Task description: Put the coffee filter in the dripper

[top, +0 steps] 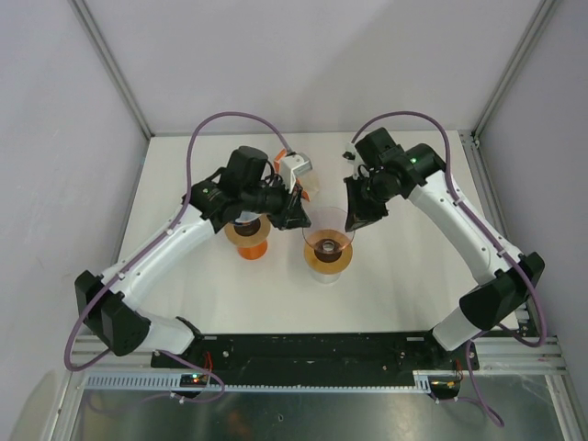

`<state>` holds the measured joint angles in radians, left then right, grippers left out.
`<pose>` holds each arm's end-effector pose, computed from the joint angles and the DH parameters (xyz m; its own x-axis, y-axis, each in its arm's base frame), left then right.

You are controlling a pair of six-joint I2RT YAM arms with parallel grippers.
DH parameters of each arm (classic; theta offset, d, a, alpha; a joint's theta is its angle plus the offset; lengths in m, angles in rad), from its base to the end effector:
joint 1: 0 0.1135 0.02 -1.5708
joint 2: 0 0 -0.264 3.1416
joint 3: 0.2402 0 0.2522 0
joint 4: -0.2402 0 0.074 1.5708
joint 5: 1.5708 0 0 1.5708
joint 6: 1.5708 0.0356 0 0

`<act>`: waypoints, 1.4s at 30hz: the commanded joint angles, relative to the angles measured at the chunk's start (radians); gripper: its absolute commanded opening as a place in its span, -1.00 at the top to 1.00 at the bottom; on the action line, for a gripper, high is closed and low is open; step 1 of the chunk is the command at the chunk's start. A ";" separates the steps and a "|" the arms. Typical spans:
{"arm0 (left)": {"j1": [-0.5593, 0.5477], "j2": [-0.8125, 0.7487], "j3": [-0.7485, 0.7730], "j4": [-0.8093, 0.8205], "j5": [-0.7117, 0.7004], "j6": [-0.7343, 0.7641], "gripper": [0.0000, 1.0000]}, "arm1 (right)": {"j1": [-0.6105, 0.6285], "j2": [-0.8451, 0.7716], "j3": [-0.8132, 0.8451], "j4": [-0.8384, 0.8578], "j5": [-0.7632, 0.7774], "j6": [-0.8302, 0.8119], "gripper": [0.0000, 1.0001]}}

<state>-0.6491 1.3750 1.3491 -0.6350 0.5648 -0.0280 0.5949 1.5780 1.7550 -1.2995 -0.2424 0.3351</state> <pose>0.2253 -0.1948 0.3622 -0.5125 0.3592 -0.7799 0.8332 0.4277 -0.3505 0.2433 0.1749 0.3819 -0.9121 -0.2317 -0.3382 -0.3497 0.8703 0.3468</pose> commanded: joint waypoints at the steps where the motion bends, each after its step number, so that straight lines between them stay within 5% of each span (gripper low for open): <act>1: -0.028 0.065 0.004 -0.053 0.129 0.005 0.99 | -0.014 0.046 -0.064 0.115 -0.072 -0.004 1.00; 19: -0.022 0.081 -0.129 -0.055 0.134 0.026 1.00 | -0.008 0.035 -0.126 0.164 -0.059 0.004 1.00; 35: -0.021 0.070 0.033 -0.135 0.173 0.027 0.99 | 0.030 0.082 0.005 0.096 -0.033 0.004 1.00; 42: -0.018 0.088 -0.007 -0.142 0.223 0.025 0.99 | 0.035 0.075 -0.060 0.123 -0.051 0.007 1.00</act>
<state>-0.6247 1.4136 1.3857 -0.6777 0.6281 -0.0254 0.5930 1.5929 1.7634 -1.3033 -0.2516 0.3279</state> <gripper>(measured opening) 0.185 0.029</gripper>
